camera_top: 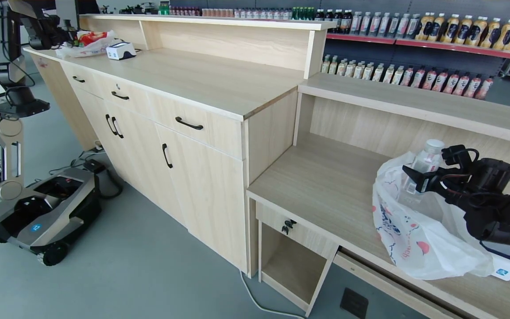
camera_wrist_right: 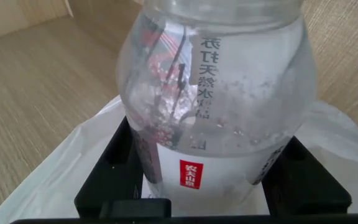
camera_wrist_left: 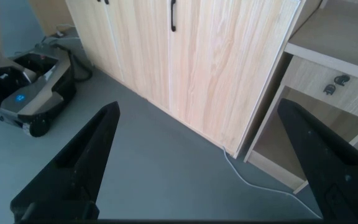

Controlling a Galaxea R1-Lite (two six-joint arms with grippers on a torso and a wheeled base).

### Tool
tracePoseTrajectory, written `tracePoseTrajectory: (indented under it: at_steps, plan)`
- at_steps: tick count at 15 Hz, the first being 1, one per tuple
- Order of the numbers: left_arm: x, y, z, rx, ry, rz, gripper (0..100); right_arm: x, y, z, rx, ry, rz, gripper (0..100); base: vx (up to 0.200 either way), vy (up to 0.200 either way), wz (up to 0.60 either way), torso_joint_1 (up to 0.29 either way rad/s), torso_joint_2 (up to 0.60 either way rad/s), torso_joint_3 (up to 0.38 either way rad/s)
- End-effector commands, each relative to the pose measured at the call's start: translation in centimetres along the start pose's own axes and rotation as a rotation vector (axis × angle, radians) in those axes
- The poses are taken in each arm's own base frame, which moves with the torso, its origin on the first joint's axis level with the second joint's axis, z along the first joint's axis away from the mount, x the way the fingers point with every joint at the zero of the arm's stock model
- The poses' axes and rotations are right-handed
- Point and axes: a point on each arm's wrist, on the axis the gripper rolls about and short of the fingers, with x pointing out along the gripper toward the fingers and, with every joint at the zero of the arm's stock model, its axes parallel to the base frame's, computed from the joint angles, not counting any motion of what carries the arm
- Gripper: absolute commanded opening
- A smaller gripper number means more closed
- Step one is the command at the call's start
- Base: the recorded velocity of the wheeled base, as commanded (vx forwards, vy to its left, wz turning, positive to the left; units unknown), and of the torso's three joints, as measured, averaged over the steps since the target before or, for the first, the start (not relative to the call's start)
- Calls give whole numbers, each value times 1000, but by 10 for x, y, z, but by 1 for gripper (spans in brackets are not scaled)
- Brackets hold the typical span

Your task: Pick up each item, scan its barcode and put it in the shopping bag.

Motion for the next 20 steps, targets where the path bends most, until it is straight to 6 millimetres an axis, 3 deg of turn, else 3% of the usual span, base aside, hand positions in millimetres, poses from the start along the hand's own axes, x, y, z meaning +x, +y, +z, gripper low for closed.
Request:
tracePoseTrajectory:
  at_steps: [1,14,15,18,20]
  plan:
    - [0,0,0,0,0,1,100,8,1,-13,7,13,8,0,0,0,0,0,0,0]
    - [0,0,0,0,0,1,100,6,4,-24,14,43,13,0,0,0,0,0,0,0]
    - [0,0,0,0,0,1,100,6,4,-25,15,46,13,100,0,0,0,0,0,0]
    - [0,0,0,0,0,1,100,2,3,-21,11,42,10,100,0,0,0,0,0,0]
    - [0,0,0,0,0,1,100,-11,2,11,-39,-2,25,100,0,0,0,0,0,0]
